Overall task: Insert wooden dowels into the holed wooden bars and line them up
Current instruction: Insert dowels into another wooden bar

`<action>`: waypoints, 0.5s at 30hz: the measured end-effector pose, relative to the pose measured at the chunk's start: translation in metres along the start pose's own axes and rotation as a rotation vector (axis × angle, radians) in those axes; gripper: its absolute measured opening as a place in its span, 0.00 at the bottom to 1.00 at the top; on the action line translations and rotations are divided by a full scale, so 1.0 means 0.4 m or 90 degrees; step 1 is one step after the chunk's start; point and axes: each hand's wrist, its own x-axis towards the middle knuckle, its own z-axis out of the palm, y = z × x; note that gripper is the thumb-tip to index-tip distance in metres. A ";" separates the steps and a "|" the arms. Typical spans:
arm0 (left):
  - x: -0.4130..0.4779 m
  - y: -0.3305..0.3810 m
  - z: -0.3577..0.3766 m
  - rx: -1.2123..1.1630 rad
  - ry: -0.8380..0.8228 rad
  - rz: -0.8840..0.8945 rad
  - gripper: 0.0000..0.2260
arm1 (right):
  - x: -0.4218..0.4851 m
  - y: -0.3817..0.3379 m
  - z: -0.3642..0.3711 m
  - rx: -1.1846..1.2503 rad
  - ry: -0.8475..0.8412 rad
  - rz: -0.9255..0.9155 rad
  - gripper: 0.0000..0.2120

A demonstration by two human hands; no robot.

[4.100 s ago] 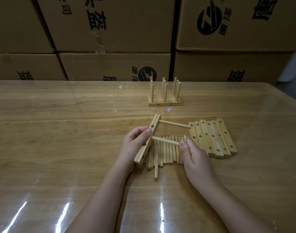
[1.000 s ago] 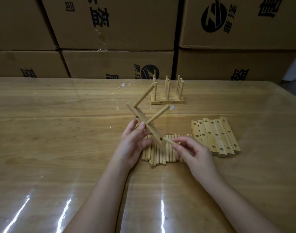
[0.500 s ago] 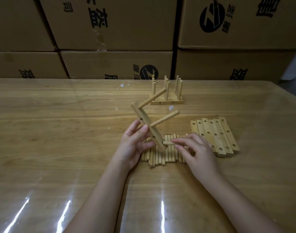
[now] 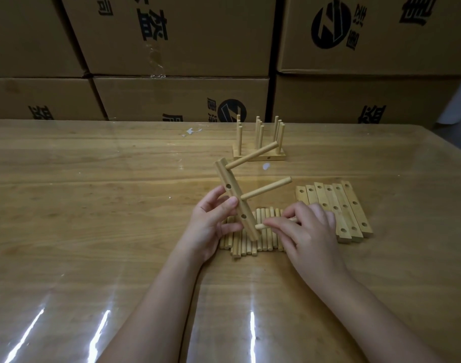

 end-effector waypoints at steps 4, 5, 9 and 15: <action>0.000 -0.007 -0.003 0.017 -0.015 0.004 0.21 | 0.000 -0.006 0.000 -0.009 0.001 -0.024 0.08; 0.000 -0.008 -0.005 0.019 -0.020 0.004 0.20 | 0.000 -0.007 0.000 -0.008 0.000 -0.027 0.07; 0.002 -0.011 -0.012 0.026 -0.041 0.001 0.18 | 0.004 -0.011 -0.005 -0.012 -0.007 -0.040 0.05; 0.003 -0.005 -0.013 0.030 -0.031 0.010 0.22 | -0.002 -0.011 0.002 0.018 -0.003 -0.009 0.11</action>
